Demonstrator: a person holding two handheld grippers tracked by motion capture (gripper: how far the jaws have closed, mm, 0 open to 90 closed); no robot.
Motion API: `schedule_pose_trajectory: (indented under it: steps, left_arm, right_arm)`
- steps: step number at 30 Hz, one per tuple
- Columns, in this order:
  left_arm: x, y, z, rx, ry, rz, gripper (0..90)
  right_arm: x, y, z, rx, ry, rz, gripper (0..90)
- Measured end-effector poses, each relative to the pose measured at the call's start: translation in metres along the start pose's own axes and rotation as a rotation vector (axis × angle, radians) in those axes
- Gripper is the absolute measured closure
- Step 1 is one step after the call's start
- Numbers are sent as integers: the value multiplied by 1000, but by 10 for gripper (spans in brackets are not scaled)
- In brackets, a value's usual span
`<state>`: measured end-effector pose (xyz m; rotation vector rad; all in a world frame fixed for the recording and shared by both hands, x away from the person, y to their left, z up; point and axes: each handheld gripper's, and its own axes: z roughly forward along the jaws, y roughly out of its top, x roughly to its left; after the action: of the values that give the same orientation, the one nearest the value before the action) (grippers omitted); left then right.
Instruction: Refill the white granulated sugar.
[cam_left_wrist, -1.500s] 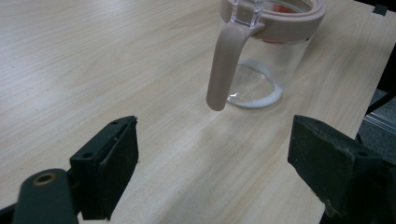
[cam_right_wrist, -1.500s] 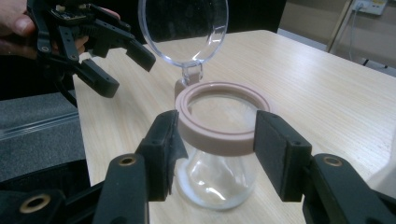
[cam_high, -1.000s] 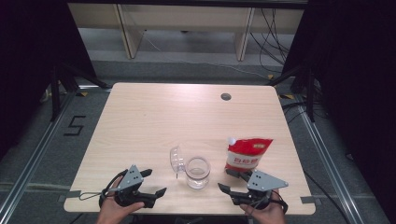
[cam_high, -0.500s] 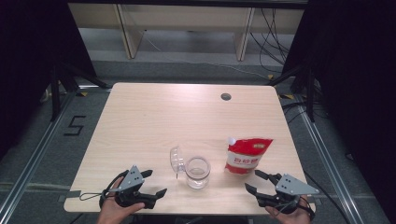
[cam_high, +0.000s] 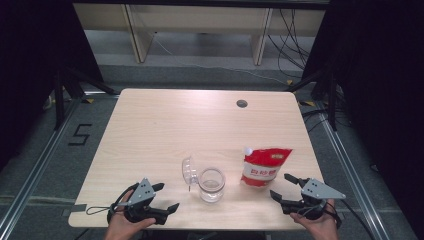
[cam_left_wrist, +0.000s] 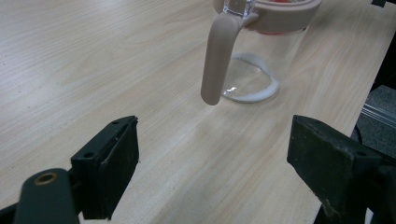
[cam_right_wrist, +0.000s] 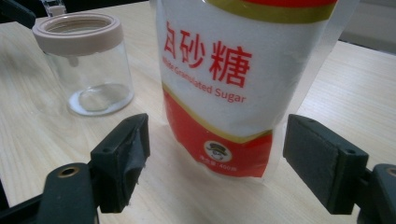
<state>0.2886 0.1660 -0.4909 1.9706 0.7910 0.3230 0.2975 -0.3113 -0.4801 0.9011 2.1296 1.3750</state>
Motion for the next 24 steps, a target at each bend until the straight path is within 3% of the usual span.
schedule_pose_trajectory:
  steps: [2, 5, 6, 8, 9, 10, 12, 13, 14, 15, 16, 20, 22, 24]
  left_arm:
    - [-1, 0, 0, 5, 8, 5, 166]
    - [0, -1, 0, 8, 10, 3, 168]
    - [-1, -1, 0, 5, 8, -3, 169]
    - [0, 0, -1, 13, 17, 9, 169]
    - [2, 0, -1, 26, 23, 22, 170]
    - [0, -1, -1, 11, 17, 4, 170]
    - [1, -1, -1, 10, 12, 6, 171]
    - [1, -1, -1, 13, 16, 6, 171]
    - [1, -1, -1, 13, 18, 6, 172]
    - [1, -1, -1, 15, 19, 7, 173]
    - [1, -1, 0, 12, 14, 1, 173]
    - [0, -1, 0, 12, 15, 0, 175]
    - [0, -1, 0, 13, 14, 2, 181]
    - [1, -1, 0, 13, 14, 5, 183]
  right_arm:
    - [-7, 0, 4, -11, 13, -23, 236]
    - [-14, 0, 9, 16, 18, 0, 242]
    - [-18, 0, 11, 6, 12, -17, 224]
    - [-20, 0, 14, 3, 24, -5, 222]
    - [-22, 0, 16, -15, 21, -38, 216]
    - [-24, 1, 17, -7, 21, -38, 200]
    - [-27, 2, 20, -4, 21, -55, 197]
    - [-26, 2, 22, -13, 31, -35, 199]
    - [-29, 3, 24, -22, 43, -55, 204]
    - [-28, 3, 25, -29, 49, -44, 197]
    - [-31, 5, 27, -39, 42, -84, 183]
    - [-32, 6, 34, -39, 70, -86, 172]
    - [-32, 6, 38, -37, 93, -63, 172]
    - [-33, 7, 43, -37, 99, -85, 175]
